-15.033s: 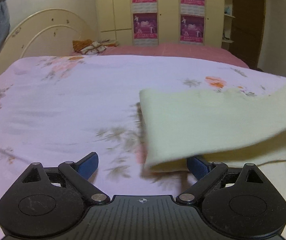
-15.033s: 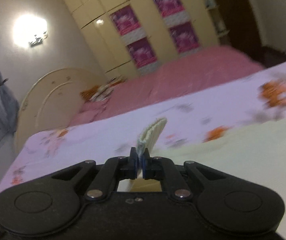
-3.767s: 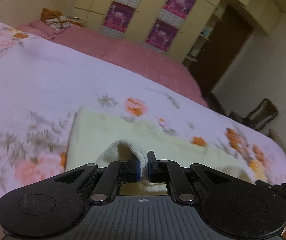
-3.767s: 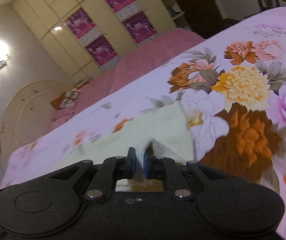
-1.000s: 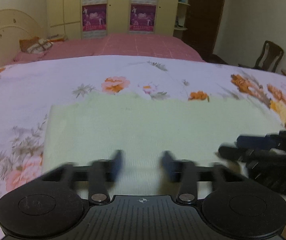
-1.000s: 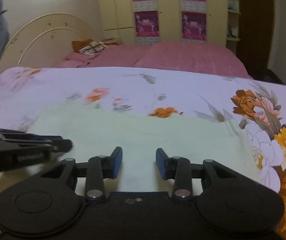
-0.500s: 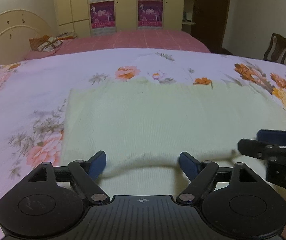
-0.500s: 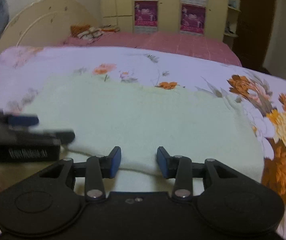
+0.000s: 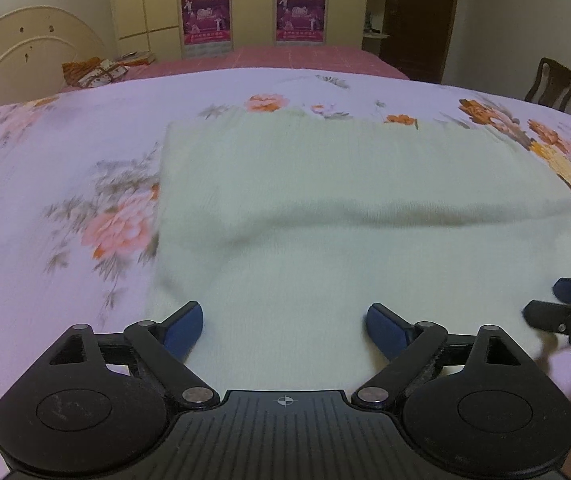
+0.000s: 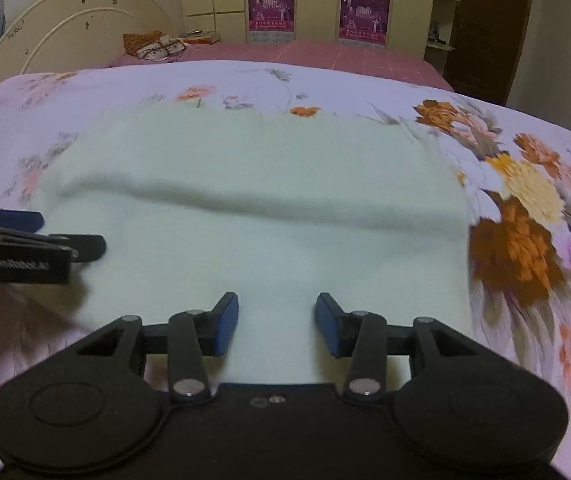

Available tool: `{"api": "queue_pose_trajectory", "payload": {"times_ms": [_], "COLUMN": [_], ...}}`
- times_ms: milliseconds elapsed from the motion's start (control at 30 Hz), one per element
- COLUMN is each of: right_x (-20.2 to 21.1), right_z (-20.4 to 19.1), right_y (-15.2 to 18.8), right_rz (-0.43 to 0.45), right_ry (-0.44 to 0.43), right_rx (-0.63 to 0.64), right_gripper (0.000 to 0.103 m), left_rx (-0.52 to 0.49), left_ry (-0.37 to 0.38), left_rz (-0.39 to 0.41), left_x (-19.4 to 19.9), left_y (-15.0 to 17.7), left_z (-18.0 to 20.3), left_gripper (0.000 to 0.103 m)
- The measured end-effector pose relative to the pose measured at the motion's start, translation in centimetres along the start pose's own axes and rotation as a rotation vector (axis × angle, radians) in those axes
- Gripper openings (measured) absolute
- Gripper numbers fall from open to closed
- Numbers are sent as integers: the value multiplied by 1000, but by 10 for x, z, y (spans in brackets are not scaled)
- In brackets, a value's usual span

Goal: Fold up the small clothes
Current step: 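Grasp the side edge of the folded sweater with the left gripper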

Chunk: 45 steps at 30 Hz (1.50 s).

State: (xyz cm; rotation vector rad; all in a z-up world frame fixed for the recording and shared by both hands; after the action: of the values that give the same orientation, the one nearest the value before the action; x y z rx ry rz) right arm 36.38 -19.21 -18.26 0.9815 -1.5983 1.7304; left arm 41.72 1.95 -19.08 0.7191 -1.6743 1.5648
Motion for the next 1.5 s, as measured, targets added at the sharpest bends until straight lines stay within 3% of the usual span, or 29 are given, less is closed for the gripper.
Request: {"api": "queue_pose_trajectory", "payload": {"times_ms": [233, 467, 767, 1033, 1300, 1367, 1500], "right_x": [16, 32, 40, 34, 18, 13, 7], "right_z": [0, -1, -12, -13, -9, -8, -5], "right_y": [12, 4, 3, 2, -1, -3, -6], "right_rz": [-6, 45, 63, 58, 40, 37, 35], "right_ry": [0, -70, -104, -114, -131, -139, -153], "right_rx": [-43, -122, -129, -144, -163, -167, -168], "right_gripper": [44, 49, 52, 52, 53, 53, 53], "left_rx": [70, 147, 371, 506, 609, 623, 728], "left_ry": [20, 43, 190, 268, 341, 370, 420], "left_rz": [-2, -34, -99, -48, 54, 71, 121], "left_x": [22, 32, 28, 16, -2, -5, -9], "left_y": [17, 21, 34, 35, 27, 25, 31], "left_z": [-12, -20, -39, -48, -53, -53, -59], "left_gripper": [90, 90, 90, 90, 90, 102, 103]}}
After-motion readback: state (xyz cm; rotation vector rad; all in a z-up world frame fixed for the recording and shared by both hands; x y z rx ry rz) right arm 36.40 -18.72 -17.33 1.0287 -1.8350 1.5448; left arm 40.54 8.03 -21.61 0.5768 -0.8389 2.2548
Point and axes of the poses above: each gripper's, at about its wrist camera, not at the fingertips, and x roughly against the way its jaws point, z to its right, y to its underside, the point moved 3 cm from there along -x, roughly the way its jaws point, and after that the axes turned 6 degrees about -z, right-handed, at the moved point
